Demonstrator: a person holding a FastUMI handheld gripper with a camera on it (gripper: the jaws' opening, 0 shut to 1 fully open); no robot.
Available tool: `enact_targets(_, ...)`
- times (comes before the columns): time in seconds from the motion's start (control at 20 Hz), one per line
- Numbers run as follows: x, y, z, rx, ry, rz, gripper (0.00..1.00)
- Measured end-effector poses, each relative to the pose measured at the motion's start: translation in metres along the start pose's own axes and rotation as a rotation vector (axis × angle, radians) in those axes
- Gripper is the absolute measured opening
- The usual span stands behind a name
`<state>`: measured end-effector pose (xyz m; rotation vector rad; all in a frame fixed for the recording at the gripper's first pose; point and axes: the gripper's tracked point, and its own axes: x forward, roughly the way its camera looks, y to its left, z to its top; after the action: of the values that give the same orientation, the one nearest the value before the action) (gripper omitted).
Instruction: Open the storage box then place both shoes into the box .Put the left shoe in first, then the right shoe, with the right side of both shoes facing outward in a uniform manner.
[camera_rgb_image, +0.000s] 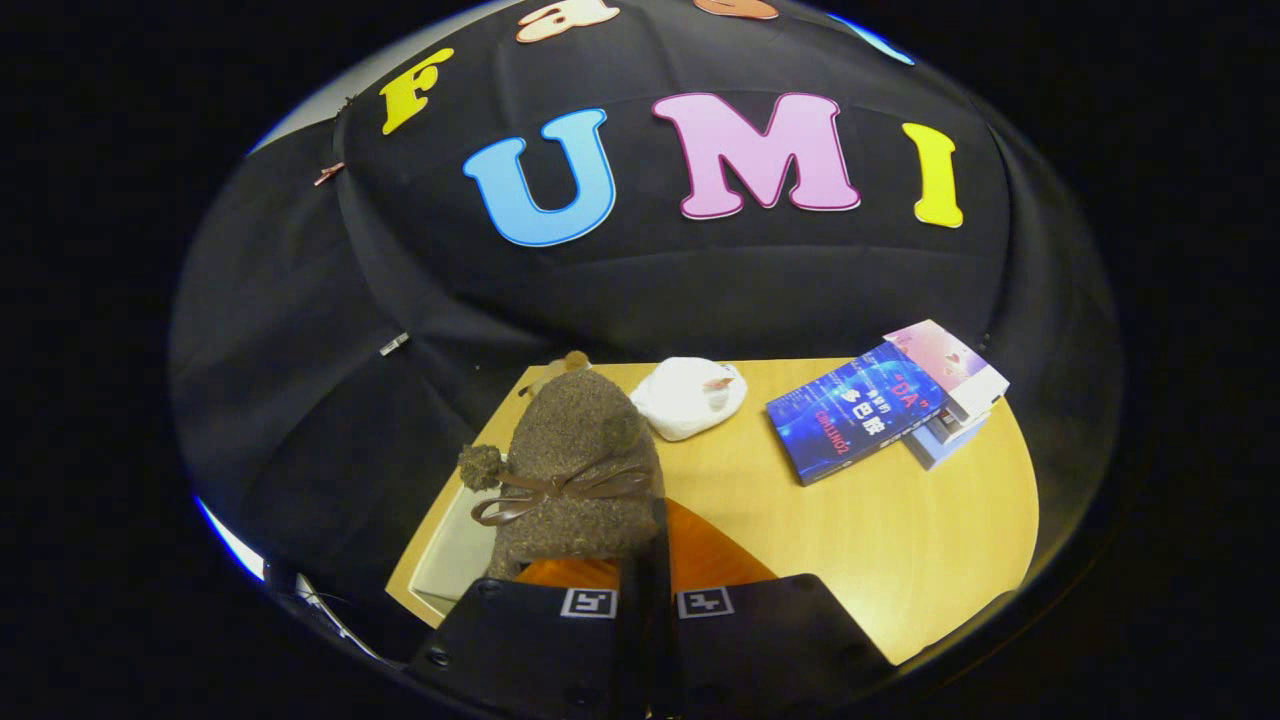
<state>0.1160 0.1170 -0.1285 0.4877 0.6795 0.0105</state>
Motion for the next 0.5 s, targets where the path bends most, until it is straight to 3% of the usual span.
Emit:
enact_targets(0.2,0.023,0.051,-0.013,0.025,0.038,0.026,0.07)
enact_targets(0.5,0.062,0.081,-0.062,0.037,0.110,-0.040,0.07)
